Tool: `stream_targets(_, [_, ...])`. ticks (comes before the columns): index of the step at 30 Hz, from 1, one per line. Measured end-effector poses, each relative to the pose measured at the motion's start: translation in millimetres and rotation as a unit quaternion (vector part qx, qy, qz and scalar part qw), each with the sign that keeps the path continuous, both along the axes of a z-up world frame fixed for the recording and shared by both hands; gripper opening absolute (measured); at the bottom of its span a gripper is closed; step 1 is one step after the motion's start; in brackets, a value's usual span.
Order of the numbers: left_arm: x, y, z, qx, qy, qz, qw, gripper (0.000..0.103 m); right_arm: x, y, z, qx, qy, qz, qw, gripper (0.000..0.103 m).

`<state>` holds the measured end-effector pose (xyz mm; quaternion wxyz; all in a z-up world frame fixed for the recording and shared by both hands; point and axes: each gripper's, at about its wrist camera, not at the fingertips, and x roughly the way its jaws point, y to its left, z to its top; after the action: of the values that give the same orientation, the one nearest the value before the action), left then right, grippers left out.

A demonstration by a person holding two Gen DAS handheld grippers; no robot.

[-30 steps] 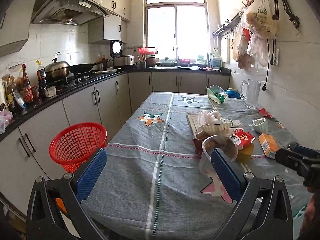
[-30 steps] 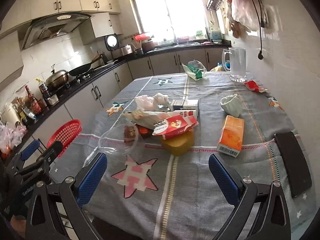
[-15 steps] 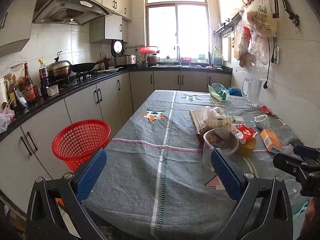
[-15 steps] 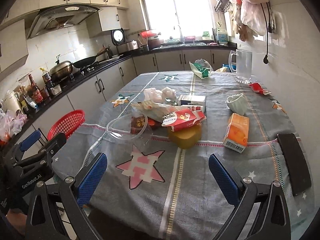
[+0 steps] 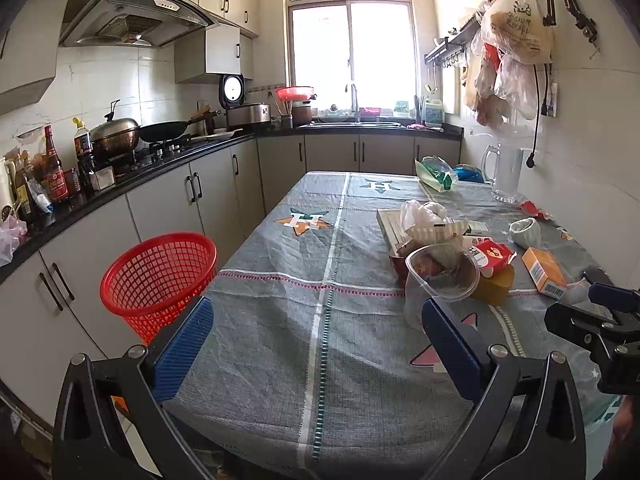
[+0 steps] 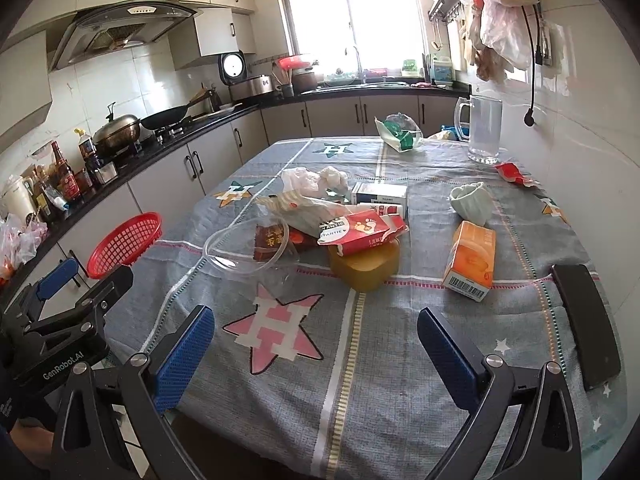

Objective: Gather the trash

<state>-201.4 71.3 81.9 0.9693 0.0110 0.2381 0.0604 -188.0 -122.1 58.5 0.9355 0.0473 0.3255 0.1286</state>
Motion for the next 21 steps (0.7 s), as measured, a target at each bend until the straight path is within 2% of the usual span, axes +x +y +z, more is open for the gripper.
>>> stream_targets(21, [1.7,3.0,-3.8,0.0,0.01,-0.001,1.0,0.103,1.8,4.7,-4.2,-0.015,0.006,-0.001,1.0,0.103])
